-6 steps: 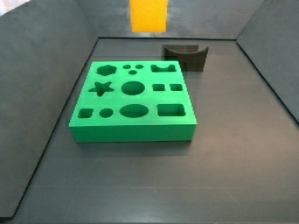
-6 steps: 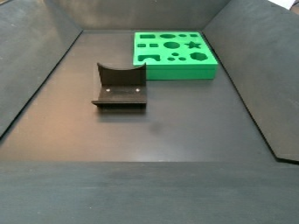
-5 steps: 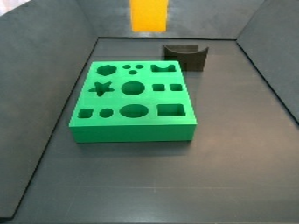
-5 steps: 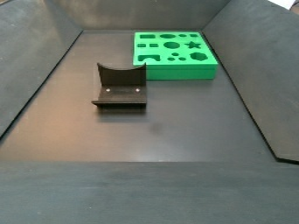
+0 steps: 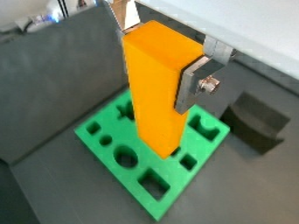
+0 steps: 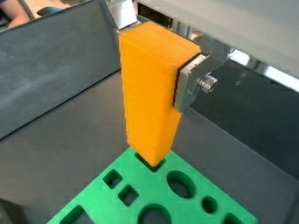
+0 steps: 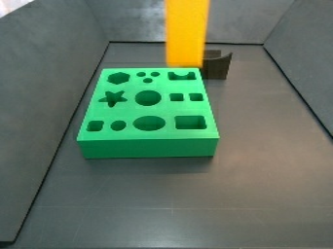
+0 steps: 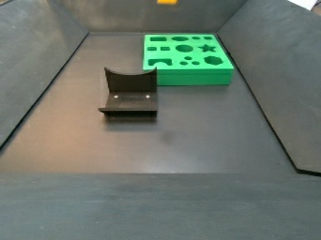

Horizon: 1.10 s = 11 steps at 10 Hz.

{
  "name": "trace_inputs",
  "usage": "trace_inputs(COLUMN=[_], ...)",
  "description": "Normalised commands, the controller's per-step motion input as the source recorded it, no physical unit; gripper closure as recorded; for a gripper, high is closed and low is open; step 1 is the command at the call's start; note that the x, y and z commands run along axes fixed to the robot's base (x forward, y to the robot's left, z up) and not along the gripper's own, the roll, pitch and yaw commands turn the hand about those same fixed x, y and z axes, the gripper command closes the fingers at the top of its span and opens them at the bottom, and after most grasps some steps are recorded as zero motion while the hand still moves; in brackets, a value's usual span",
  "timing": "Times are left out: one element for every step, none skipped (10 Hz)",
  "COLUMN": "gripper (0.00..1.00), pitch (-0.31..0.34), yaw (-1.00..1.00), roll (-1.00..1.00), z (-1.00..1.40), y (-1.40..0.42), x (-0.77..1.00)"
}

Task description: Insert the rectangle object.

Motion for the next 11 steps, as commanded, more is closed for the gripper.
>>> trace_inputs(gripper=[1.0, 1.0, 1.0, 1.0, 1.0, 1.0, 1.0, 1.0, 1.0, 1.0, 1.0], pitch=[0.0, 0.0, -0.04, -0.063, 0.0, 0.0, 0.024, 0.02, 0.07, 0.09, 0.076], yaw=[0.36, 0.2, 0.12, 0.09, 0.1, 0.12, 0.0, -0.17, -0.19, -0.13, -0.02], roll=[0.0, 0.06, 0.0, -0.03, -0.01, 0.01, 0.05, 0.06, 0.05, 0.09, 0.08], z=[-0.84, -0.76, -0.48, -0.29, -0.41, -0.54, -0.5, -0.35, -0.41, -0.37, -0.33], y=[-0.06, -0.21, -0.12, -0.09, -0.07, -0.13, -0.13, -0.04, -0.01, 0.0, -0.04], x=[0.57, 0.23, 0.0, 0.0, 0.11, 0.13, 0.27, 0.06, 0.15, 0.0, -0.07])
